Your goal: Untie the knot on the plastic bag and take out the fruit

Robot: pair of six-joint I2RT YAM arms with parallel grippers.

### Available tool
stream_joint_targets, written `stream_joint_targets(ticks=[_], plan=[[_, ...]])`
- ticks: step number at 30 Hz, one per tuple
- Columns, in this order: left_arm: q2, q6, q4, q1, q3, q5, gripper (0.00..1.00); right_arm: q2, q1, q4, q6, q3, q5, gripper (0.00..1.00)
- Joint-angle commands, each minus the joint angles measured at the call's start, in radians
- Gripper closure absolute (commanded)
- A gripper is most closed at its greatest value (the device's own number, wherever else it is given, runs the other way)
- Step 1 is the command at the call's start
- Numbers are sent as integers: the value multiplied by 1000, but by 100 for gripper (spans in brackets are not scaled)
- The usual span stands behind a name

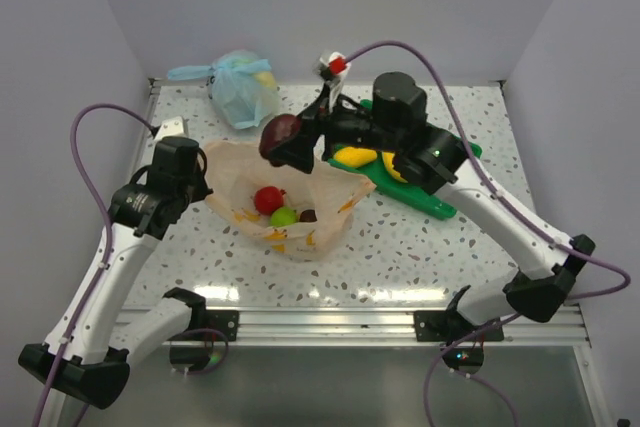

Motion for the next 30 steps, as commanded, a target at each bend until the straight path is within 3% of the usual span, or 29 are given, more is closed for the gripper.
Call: stream_joint_targets(ticks=[1, 6, 10, 12, 18, 25, 28, 29, 30], plan=[[-20, 34, -54, 3, 29, -113, 100, -83, -48, -87, -108, 14, 264, 78], [-26, 25, -42, 3, 1, -79, 100, -166, -149, -138, -174, -105, 670, 79], [-48, 12, -10, 3, -39, -29, 100, -215, -269, -136, -146, -254, 836, 85], [-78, 8, 15, 3, -77, 11, 100, -231, -355, -123, -114, -370, 856, 87], [-131, -17, 76, 3, -193, 146, 100, -218, -586, -87, 58, -616, 827, 80], [-154, -31, 76, 3, -249, 191, 100, -51, -749, -63, 171, -712, 740, 67], [-152, -32, 78, 3, -256, 206, 100, 1, -774, -81, 191, -710, 735, 38], [-152, -32, 78, 3, -258, 209, 100, 4, -775, -93, 193, -707, 746, 20], [-151, -32, 78, 3, -260, 209, 100, 3, -775, -93, 193, -704, 746, 13]])
